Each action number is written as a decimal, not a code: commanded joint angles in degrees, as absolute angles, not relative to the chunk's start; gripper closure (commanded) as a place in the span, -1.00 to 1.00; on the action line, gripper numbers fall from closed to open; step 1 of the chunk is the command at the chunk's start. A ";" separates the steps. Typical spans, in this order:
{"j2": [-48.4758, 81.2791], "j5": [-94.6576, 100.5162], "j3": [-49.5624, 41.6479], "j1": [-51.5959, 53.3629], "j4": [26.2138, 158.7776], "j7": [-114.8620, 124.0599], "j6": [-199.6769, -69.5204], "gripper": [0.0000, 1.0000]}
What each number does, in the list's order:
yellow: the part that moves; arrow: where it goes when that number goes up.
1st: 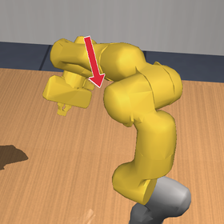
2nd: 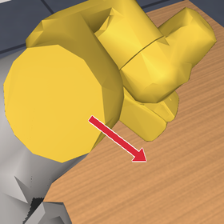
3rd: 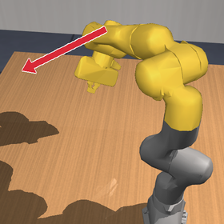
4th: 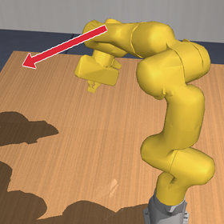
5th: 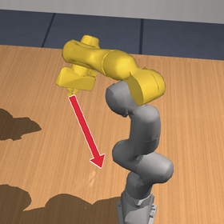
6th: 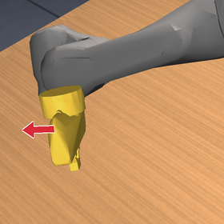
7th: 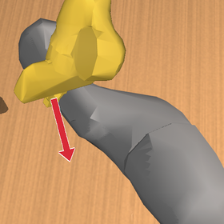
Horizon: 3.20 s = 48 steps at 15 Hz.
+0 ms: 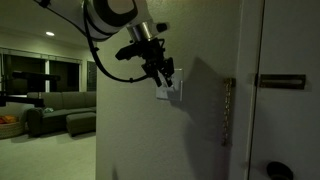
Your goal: Turn on the right light switch
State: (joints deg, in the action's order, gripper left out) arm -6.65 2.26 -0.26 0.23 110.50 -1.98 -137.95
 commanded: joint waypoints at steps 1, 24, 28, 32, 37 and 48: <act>-5.62 2.45 -0.36 -0.09 108.82 -1.92 -137.31 0.33; -3.64 -0.40 -0.88 -0.23 106.21 -2.89 -135.99 0.87; -6.40 -1.68 -0.96 -0.19 106.81 -4.32 -132.65 0.87; -9.48 -1.22 -1.26 -0.29 106.59 -4.85 -128.77 0.86; -10.79 -1.74 -1.56 0.00 106.49 -5.79 -126.70 0.34; -4.68 -2.10 -1.37 -0.30 104.66 -5.36 -127.64 -0.97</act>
State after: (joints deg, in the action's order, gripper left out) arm -5.48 -1.47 -1.13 -0.04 105.81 -4.29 -127.89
